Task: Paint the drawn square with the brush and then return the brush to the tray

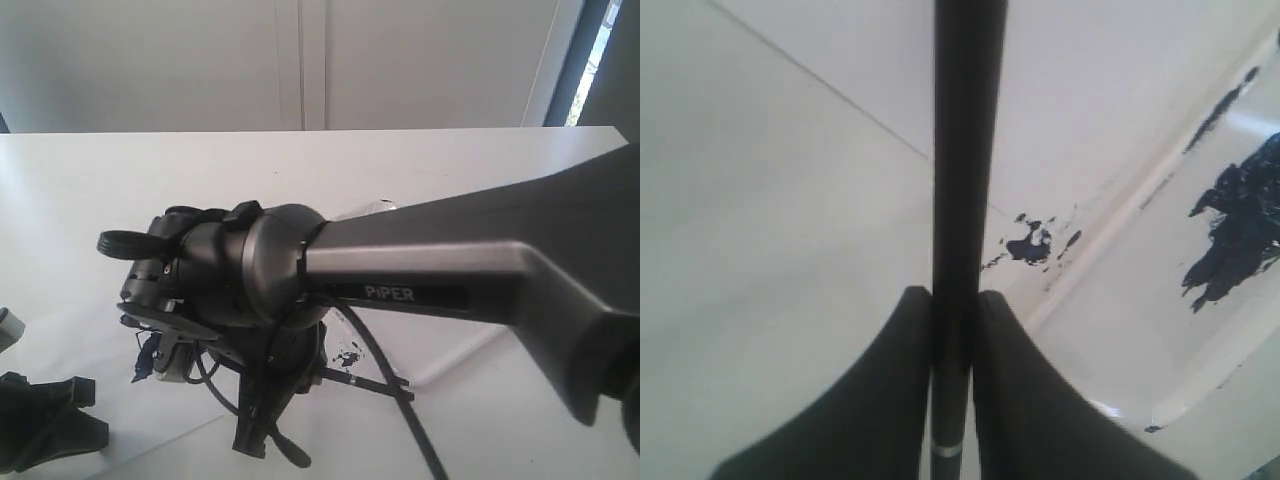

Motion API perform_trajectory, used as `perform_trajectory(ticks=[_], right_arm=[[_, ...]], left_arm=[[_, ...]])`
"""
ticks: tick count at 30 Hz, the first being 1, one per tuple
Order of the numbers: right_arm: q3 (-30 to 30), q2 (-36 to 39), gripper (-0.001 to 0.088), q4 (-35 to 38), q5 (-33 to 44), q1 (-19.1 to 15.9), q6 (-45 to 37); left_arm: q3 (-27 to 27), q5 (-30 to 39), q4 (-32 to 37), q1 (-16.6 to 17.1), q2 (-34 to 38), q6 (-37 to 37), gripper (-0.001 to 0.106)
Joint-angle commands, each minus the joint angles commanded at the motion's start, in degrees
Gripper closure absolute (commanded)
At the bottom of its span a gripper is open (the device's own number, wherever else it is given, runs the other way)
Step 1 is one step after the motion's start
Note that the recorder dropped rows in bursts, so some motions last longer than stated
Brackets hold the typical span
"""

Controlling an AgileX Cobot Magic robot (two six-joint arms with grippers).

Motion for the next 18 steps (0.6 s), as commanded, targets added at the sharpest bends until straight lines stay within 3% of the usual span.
perform_trajectory(ticks=[18], right_arm=[[0.0,2.78,0.0868,-0.11,0.0,-0.13,-0.09]], left_arm=[[0.0,0.0,0.0,0.0,0.0,0.14,0.105]])
